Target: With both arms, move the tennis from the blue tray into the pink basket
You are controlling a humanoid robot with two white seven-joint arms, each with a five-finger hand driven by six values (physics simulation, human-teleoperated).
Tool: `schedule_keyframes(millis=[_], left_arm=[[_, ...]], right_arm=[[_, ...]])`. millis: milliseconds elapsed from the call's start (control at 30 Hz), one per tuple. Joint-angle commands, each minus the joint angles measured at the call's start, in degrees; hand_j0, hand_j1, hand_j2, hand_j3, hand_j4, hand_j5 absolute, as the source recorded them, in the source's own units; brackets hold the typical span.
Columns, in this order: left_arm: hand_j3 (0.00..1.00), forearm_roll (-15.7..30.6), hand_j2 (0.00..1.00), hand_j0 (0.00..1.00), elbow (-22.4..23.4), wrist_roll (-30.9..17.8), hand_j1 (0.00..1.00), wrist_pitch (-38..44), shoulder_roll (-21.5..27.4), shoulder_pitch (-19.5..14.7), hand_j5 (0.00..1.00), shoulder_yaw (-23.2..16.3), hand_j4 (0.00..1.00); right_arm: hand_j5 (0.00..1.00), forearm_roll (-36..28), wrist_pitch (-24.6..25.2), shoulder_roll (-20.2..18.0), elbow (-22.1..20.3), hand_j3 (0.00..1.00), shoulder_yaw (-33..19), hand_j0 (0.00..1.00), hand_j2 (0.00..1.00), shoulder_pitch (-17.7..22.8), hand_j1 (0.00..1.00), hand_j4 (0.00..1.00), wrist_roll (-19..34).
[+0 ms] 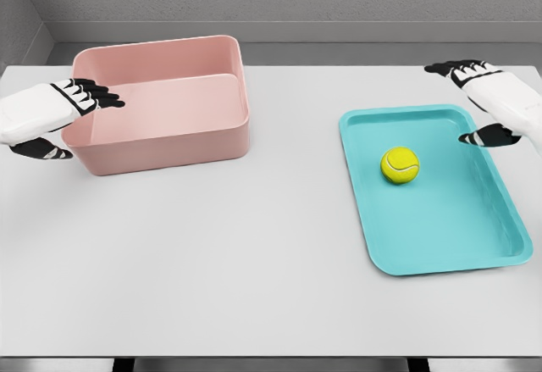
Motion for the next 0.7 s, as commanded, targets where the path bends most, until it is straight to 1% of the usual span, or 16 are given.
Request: schedule_keyframes(millis=[0, 100, 133, 167, 200, 233, 267, 300, 333, 367, 400, 467, 533, 600, 633, 667], left_arm=[[1.0, 0.37, 1.0, 1.0, 0.0, 0.01, 1.0, 0.07, 0.08, 0.0, 1.0, 0.04, 1.0], [1.0, 0.37, 1.0, 1.0, 0.0, 0.01, 1.0, 0.07, 0.08, 0.0, 1.0, 0.13, 1.0], [1.0, 0.37, 1.0, 1.0, 0.0, 0.01, 1.0, 0.07, 0.08, 0.0, 1.0, 0.13, 1.0], [1.0, 0.37, 1.0, 1.0, 0.08, 0.01, 1.0, 0.07, 0.08, 0.0, 1.0, 0.13, 1.0], [1.0, 0.29, 1.0, 1.0, 0.08, 0.01, 1.0, 0.07, 0.08, 0.09, 1.0, 0.13, 1.0], [1.0, 0.29, 1.0, 1.0, 0.08, 0.01, 1.0, 0.07, 0.08, 0.0, 1.0, 0.13, 1.0], [1.0, 0.29, 1.0, 1.0, 0.08, 0.01, 1.0, 0.07, 0.08, 0.0, 1.0, 0.13, 1.0], [1.0, 0.29, 1.0, 1.0, 0.08, 0.01, 1.0, 0.07, 0.08, 0.0, 1.0, 0.13, 1.0], [1.0, 0.29, 1.0, 1.0, 0.08, 0.01, 1.0, 0.07, 0.08, 0.09, 1.0, 0.13, 1.0], [1.0, 0.29, 1.0, 1.0, 0.08, 0.01, 1.0, 0.07, 0.08, 0.0, 1.0, 0.13, 1.0], [1.0, 0.29, 1.0, 1.0, 0.17, 0.01, 1.0, 0.07, 0.08, 0.0, 1.0, 0.13, 1.0], [1.0, 0.29, 1.0, 1.0, 0.08, 0.01, 1.0, 0.07, 0.08, 0.0, 1.0, 0.13, 1.0], [1.0, 0.29, 1.0, 1.0, 0.08, 0.01, 1.0, 0.07, 0.08, 0.09, 1.0, 0.13, 1.0], [1.0, 0.29, 1.0, 1.0, 0.17, 0.01, 1.0, 0.07, 0.08, 0.0, 1.0, 0.13, 1.0], [1.0, 0.29, 1.0, 1.0, 0.17, 0.01, 1.0, 0.07, 0.08, 0.0, 1.0, 0.13, 1.0], [1.0, 0.29, 1.0, 1.0, 0.17, 0.01, 1.0, 0.07, 0.08, 0.0, 1.0, 0.13, 1.0]], right_arm=[[1.0, 0.04, 0.03, -0.18, -0.01, 1.0, 0.0, 1.0, 1.0, 0.0, 1.0, 1.0, 0.14], [1.0, -0.23, 0.12, -1.5, -0.01, 1.0, -0.35, 1.0, 1.0, 0.17, 1.0, 1.0, -0.56], [1.0, -0.23, -0.14, -5.8, -0.01, 1.0, -0.35, 1.0, 1.0, 0.7, 1.0, 1.0, -0.56], [1.0, -0.23, 0.82, -5.46, 0.08, 1.0, 0.0, 1.0, 1.0, 0.79, 1.0, 1.0, -0.39], [1.0, -0.14, 0.91, -4.67, -0.01, 1.0, 0.79, 1.0, 1.0, 0.44, 1.0, 1.0, 0.93], [1.0, -0.05, 0.91, -4.58, -0.01, 1.0, 0.97, 1.0, 1.0, 0.09, 1.0, 1.0, 4.0], [1.0, -0.05, 0.91, -3.96, -0.01, 1.0, 0.97, 1.0, 1.0, 0.0, 1.0, 1.0, 8.22], [1.0, 0.3, 2.14, -3.44, -0.01, 1.0, 1.41, 1.0, 1.0, -0.09, 1.0, 1.0, 9.81], [1.0, 0.47, 4.86, -1.6, 0.08, 1.0, 4.12, 1.0, 1.0, -2.63, 1.0, 1.0, 13.67], [1.0, 0.56, 7.5, -0.19, 0.69, 1.0, 9.92, 1.0, 1.0, -7.64, 1.0, 1.0, 15.26], [1.0, 0.56, 7.86, 1.4, 2.98, 1.0, 14.32, 1.0, 1.0, -11.42, 1.0, 1.0, 15.35], [1.0, 0.56, 8.12, 1.75, 4.12, 1.0, 16.78, 1.0, 1.0, -11.95, 1.0, 1.0, 15.35], [1.0, 0.56, 8.12, 1.75, 4.3, 1.0, 17.31, 1.0, 1.0, -11.95, 1.0, 1.0, 15.35], [1.0, 0.56, 8.12, 1.84, 4.12, 1.0, 17.31, 1.0, 1.0, -12.83, 1.0, 1.0, 15.52], [1.0, 0.56, 8.12, 1.84, 4.12, 1.0, 17.31, 1.0, 1.0, -13.36, 1.0, 1.0, 17.1], [1.0, 0.56, 8.12, 2.8, 4.21, 1.0, 17.31, 1.0, 1.0, -14.06, 1.0, 1.0, 17.46]])
